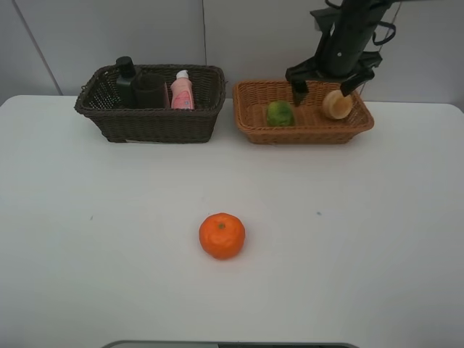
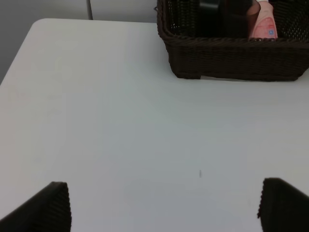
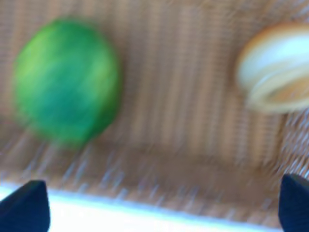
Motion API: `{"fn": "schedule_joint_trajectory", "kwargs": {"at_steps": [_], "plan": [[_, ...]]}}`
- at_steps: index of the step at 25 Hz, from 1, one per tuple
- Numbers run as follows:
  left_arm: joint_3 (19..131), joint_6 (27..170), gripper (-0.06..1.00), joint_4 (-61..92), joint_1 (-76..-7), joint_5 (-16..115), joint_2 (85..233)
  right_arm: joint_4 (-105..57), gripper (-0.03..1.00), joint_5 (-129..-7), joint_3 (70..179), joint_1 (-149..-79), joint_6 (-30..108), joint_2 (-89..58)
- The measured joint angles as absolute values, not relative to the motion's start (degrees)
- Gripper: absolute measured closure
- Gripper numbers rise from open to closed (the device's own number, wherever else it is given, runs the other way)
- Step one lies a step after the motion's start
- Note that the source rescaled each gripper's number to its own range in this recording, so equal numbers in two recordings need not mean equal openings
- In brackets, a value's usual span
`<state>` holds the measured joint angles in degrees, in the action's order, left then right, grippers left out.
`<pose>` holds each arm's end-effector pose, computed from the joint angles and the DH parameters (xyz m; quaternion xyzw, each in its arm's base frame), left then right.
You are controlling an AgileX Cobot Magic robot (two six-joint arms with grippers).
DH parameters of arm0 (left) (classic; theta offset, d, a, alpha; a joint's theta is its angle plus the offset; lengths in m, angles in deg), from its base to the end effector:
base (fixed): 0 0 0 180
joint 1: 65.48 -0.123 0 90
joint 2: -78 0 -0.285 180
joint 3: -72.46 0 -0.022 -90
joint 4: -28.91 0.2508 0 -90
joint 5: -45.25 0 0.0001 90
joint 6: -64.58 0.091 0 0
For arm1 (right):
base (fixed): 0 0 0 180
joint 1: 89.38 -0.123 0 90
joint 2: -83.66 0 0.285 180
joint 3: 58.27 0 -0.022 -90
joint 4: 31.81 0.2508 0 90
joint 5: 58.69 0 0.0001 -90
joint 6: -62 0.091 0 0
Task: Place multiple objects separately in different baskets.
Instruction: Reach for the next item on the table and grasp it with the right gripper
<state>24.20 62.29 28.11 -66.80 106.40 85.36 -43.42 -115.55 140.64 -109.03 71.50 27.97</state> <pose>-0.0069 -0.0013 0.2782 -0.0265 0.8512 -0.0114 0.5241 0.4161 0.1323 0.2278 -0.1284 0.9754 -0.0506 0.1717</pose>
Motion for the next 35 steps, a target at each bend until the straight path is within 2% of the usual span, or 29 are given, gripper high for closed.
{"fn": "schedule_joint_trajectory", "kwargs": {"at_steps": [11,21,26,35], "plan": [[24.2,62.3,-0.05,28.1,-66.8,106.4,85.4,-32.6,-0.03,-116.5,126.4,-124.1,59.8,18.5],[24.2,62.3,-0.05,28.1,-66.8,106.4,85.4,-30.5,-0.03,-116.0,120.3,-138.3,48.3,17.9],[24.2,62.3,-0.05,28.1,-66.8,106.4,85.4,-30.2,-0.03,-109.7,115.9,-141.9,41.5,17.9],[24.2,62.3,-0.05,28.1,-66.8,106.4,85.4,-32.4,-0.03,-100.6,112.4,-142.3,39.0,20.2]]}}
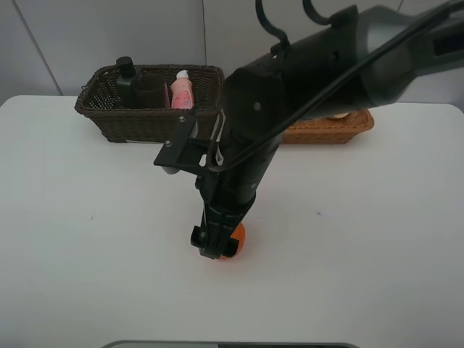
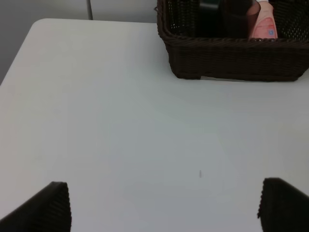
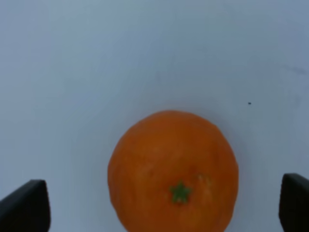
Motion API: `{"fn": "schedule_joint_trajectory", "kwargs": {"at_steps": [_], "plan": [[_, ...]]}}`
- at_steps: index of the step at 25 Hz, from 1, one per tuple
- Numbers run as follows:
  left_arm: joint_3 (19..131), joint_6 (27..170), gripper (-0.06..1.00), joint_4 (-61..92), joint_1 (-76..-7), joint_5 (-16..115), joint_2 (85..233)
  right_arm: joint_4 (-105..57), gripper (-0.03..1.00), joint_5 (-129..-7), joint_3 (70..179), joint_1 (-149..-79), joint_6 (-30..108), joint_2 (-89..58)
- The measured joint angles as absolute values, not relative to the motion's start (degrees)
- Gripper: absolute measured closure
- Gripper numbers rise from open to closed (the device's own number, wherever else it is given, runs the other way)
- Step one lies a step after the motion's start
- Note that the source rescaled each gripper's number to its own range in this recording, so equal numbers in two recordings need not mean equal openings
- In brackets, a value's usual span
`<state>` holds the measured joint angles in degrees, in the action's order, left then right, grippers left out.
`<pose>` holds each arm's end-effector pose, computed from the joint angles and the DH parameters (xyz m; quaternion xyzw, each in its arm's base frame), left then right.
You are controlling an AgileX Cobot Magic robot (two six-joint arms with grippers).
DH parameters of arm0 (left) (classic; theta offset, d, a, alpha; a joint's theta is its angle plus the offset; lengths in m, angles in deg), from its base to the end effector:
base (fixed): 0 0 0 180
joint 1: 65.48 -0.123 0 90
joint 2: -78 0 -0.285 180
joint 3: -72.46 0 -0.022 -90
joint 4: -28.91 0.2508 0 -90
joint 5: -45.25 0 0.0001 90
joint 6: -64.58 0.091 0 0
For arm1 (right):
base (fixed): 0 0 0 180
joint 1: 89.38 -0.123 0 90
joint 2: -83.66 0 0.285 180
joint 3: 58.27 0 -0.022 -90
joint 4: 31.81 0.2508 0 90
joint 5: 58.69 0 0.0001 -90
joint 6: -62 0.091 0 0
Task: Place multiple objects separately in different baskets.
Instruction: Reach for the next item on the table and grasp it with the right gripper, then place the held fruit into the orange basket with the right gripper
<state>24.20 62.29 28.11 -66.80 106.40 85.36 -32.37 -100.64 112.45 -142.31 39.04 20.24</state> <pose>-0.0069 -0.0013 0.2782 -0.0265 0.8512 -0.0114 0.5241 0.2192 0.2891 0.1598 -0.6140 0.7821 0.0239 0.1035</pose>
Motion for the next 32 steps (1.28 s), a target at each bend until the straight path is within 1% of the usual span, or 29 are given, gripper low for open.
{"fn": "schedule_joint_trajectory", "kwargs": {"at_steps": [11,28,29,30,31,32], "plan": [[24.2,62.3,-0.05,28.2,-66.8,106.4,85.4,-33.3,-0.03,-97.6,112.4,-142.2,39.0,26.8],[24.2,62.3,-0.05,28.2,-66.8,106.4,85.4,-34.7,-0.03,-95.8,112.4,-141.0,39.0,28.9],[24.2,62.3,-0.05,28.2,-66.8,106.4,85.4,-34.7,-0.01,-95.7,112.4,-141.0,39.0,28.9],[24.2,62.3,-0.05,28.2,-66.8,106.4,85.4,-34.7,0.03,-95.5,112.4,-141.0,39.0,28.9],[24.2,62.3,-0.05,28.2,-66.8,106.4,85.4,-34.7,0.11,-95.5,112.4,-141.0,39.0,28.9],[24.2,62.3,-0.05,28.2,-66.8,106.4,85.4,-34.7,0.24,-95.9,112.4,-141.0,39.0,28.9]]}}
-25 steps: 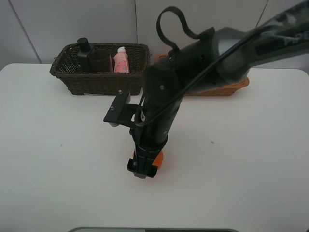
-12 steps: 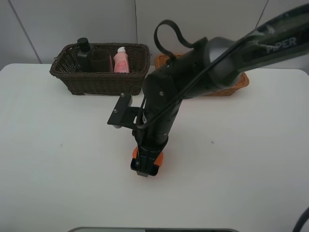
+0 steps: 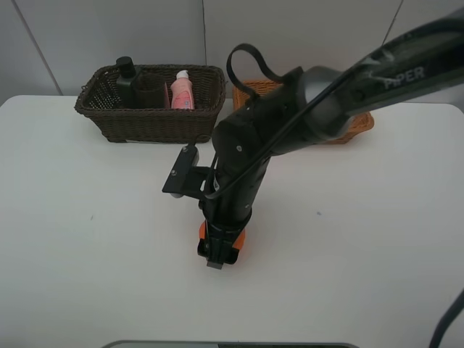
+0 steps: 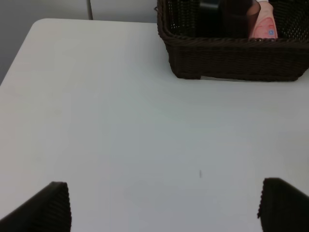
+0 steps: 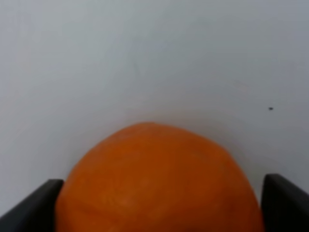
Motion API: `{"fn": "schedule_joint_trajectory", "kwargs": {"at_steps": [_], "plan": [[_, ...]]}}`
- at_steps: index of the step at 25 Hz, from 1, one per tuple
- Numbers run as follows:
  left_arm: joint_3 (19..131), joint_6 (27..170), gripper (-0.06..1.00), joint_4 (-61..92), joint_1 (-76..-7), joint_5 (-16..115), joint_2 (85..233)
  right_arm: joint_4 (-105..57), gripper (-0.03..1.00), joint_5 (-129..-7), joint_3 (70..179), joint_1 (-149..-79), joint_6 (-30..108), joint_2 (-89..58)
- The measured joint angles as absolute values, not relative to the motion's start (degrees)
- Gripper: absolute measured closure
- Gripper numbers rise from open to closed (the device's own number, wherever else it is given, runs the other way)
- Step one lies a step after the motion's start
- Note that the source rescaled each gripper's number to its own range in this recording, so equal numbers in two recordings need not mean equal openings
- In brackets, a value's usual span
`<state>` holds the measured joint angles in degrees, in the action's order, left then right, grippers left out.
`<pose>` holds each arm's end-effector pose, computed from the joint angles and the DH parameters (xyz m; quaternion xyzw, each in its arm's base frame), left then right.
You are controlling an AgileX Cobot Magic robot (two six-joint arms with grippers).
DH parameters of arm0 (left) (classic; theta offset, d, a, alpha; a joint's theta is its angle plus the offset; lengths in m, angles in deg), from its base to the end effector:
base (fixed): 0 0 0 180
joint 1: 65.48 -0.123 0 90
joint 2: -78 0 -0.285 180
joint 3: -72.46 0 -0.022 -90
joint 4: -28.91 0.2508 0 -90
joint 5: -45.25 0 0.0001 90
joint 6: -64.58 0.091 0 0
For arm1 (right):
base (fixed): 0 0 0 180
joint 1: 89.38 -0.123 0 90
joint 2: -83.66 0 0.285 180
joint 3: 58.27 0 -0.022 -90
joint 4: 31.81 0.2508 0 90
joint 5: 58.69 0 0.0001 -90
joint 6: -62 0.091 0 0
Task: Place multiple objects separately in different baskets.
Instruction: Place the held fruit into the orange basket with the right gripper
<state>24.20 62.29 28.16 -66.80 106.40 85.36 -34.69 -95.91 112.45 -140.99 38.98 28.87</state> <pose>-0.0069 -0.0012 0.2782 -0.0265 0.8512 -0.0110 0.5241 0.2330 0.2896 0.1058 -0.6194 0.7816 0.0017 0.0741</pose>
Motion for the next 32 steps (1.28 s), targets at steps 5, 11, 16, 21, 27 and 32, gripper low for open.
{"fn": "schedule_joint_trajectory", "kwargs": {"at_steps": [5,11,16,21,27,32], "plan": [[24.2,62.3,-0.05,28.2,-66.8,106.4,85.4,-35.0,0.36,-96.8,112.4,-141.0,39.0,28.9],[24.2,62.3,-0.05,28.2,-66.8,106.4,85.4,-35.1,0.36,-97.0,112.4,-141.0,39.0,28.9],[24.2,62.3,-0.05,28.2,-66.8,106.4,85.4,-35.1,0.36,-97.0,112.4,-141.0,39.0,28.9],[24.2,62.3,-0.05,28.2,-66.8,106.4,85.4,-35.1,0.36,-97.7,112.7,-141.0,39.0,28.8],[24.2,62.3,-0.05,28.2,-66.8,106.4,85.4,-34.7,0.36,-104.7,117.6,-140.4,39.3,26.4],[24.2,62.3,-0.05,28.2,-66.8,106.4,85.4,-34.7,0.36,-109.0,123.5,-136.8,43.6,25.1]]}}
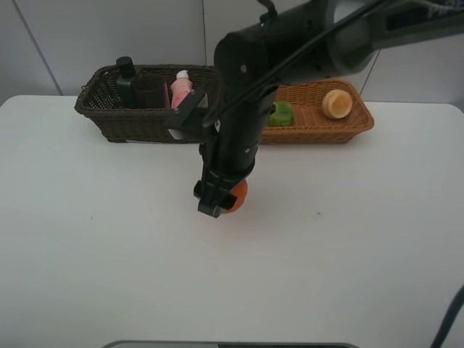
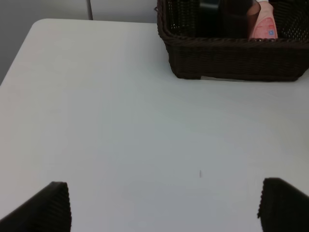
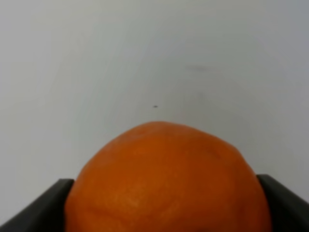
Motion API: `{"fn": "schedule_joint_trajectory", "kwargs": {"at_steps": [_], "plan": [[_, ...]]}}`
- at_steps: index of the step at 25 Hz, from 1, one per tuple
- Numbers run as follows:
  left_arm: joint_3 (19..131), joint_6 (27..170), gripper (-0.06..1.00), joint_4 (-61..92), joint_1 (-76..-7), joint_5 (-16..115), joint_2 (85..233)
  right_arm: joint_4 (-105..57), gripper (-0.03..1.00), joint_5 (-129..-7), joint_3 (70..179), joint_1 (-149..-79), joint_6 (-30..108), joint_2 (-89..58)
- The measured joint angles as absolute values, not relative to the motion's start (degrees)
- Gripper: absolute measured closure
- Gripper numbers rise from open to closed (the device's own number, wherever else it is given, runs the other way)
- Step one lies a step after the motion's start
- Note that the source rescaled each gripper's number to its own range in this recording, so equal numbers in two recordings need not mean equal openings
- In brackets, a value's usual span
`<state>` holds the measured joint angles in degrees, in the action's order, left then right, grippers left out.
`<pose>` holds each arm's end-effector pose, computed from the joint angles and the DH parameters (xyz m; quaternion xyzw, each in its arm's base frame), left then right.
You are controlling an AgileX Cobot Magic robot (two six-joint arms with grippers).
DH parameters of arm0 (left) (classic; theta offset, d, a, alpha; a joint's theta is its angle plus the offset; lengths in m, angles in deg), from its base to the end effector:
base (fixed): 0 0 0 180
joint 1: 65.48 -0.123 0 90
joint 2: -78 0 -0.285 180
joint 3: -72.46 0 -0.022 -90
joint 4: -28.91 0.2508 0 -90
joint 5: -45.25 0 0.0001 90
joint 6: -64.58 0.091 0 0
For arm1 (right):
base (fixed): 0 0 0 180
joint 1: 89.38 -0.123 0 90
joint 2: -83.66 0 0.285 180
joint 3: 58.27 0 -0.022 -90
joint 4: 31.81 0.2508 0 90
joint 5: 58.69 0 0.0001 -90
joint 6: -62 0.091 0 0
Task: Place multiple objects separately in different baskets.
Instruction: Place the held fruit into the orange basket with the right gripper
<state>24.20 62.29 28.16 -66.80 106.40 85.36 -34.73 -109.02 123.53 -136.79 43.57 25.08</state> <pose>-0.0069 -0.0012 0.2782 -0.0265 0.8512 -0.0110 0.5241 0.2688 0.2871 0.1718 -0.5534 0.8281 0.0016 0.0900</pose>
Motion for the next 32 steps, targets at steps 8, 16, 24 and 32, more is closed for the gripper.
{"fn": "schedule_joint_trajectory", "kwargs": {"at_steps": [8,16,24,32], "plan": [[24.2,62.3,-0.05,28.2,-66.8,106.4,85.4,-34.7,0.36,-114.5,132.4,-123.6,52.0,24.9],[24.2,62.3,-0.05,28.2,-66.8,106.4,85.4,-34.8,0.36,-110.6,133.3,-112.6,59.3,24.9],[24.2,62.3,-0.05,28.2,-66.8,106.4,85.4,-34.8,0.36,-104.0,134.5,-105.1,68.2,25.7],[24.2,62.3,-0.05,28.2,-66.8,106.4,85.4,-36.3,0.36,-99.1,139.2,-102.9,70.2,32.6]]}}
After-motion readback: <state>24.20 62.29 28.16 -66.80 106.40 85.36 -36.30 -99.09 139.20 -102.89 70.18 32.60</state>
